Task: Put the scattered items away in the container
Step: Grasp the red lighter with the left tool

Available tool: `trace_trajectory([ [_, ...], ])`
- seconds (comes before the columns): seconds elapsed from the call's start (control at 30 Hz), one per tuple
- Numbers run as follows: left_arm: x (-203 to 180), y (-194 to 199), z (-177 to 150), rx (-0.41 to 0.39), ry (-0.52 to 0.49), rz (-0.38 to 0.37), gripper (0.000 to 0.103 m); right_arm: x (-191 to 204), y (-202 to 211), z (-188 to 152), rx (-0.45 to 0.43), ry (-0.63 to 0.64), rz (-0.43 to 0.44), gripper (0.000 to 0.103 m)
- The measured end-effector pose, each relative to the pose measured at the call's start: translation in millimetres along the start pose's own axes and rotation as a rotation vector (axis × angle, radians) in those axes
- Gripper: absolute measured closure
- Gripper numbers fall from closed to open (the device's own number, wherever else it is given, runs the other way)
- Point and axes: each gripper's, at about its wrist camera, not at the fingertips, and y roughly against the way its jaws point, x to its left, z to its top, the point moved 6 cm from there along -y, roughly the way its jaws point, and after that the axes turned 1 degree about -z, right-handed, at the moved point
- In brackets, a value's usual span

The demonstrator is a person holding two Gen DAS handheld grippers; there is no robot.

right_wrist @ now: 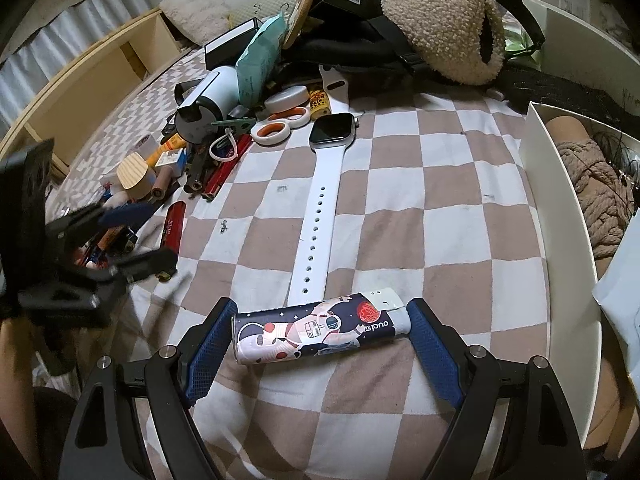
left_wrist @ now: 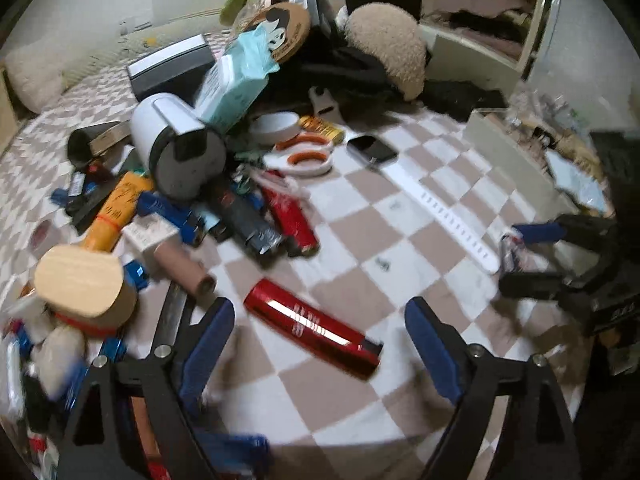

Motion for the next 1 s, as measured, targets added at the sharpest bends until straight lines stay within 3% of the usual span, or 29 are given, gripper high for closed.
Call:
trace_trajectory([
  [0.3,-8,-22,8,0.047,-0.145,-0.067,0.015,-1,-1,2,0.003,-0.014,0.026,0.017],
  [0.47,-13,-14,-1,0.072,-0.185,-0.110,0.015,-1,-1,2,0.006,-0.015,0.034,0.017],
  [0.63,-21,-8,-24,0.130,-0.230,-0.086,0.015,-1,0,1,0.007,-0.017,0.040,0.017],
  [1.0,-25,-13,-23,0.087,-0.151,0.011,0.014,1,-1,1,0.011,-0.005,0.043,0.017],
])
